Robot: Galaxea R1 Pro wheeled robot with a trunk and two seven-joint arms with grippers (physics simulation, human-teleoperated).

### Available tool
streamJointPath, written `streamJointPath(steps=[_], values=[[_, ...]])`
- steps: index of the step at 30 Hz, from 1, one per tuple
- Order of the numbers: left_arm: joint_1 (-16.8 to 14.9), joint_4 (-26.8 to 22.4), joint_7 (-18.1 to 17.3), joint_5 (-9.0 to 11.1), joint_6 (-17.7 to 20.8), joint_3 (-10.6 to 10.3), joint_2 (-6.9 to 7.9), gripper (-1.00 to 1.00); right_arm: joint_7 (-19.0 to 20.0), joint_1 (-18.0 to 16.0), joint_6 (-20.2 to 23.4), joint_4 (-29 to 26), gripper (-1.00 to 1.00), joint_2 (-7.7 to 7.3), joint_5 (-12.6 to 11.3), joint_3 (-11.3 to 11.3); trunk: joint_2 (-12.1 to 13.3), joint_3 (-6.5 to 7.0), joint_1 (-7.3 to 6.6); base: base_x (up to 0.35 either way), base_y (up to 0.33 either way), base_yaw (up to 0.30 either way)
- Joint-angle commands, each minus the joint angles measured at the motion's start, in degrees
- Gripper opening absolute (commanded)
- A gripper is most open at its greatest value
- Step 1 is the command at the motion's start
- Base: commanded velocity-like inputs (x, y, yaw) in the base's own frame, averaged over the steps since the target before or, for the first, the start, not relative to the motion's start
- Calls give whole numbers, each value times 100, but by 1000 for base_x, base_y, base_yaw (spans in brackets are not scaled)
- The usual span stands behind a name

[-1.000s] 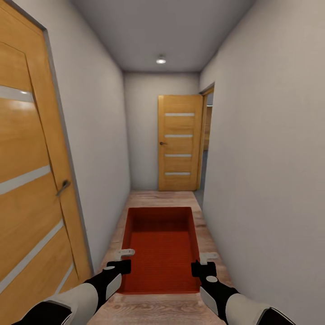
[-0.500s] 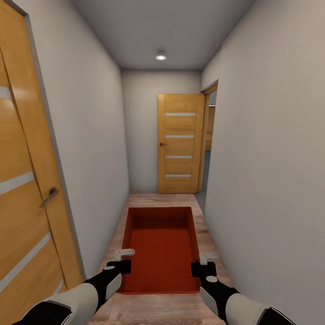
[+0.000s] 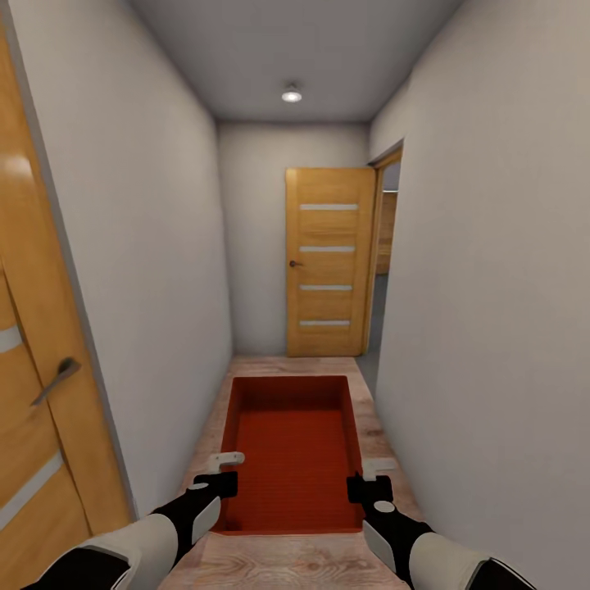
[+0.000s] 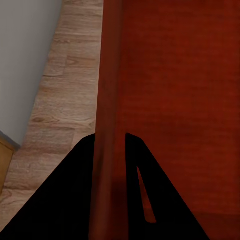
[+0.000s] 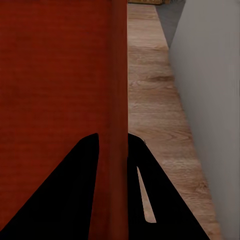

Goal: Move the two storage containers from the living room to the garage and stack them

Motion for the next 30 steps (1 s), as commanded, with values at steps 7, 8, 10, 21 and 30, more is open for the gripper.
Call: streamJointPath(steps=[7, 8, 10, 21, 30], values=[[-13, -12, 468, -7, -85, 370, 64, -100, 81, 0, 15, 0, -100, -1, -70, 94, -7, -9, 5, 325, 0, 0], [-13, -13, 468, -6, -85, 372, 64, -100, 82, 0, 15, 0, -100, -1, -70, 94, -7, -9, 5, 325, 0, 0], [-13, -14, 468, -10, -85, 373, 64, -100, 81, 0, 16, 0, -100, 0, -70, 94, -7, -9, 5, 325, 0, 0], [-13, -14, 468, -13, -87, 374, 64, -100, 82, 1, 12, 0, -100, 4, -70, 94, -7, -9, 5, 325, 0, 0], [-13, -14, 468, -13, -91, 376, 64, -100, 83, 0, 2, 0, -100, -4, -63, 90, -7, -9, 5, 325, 0, 0]])
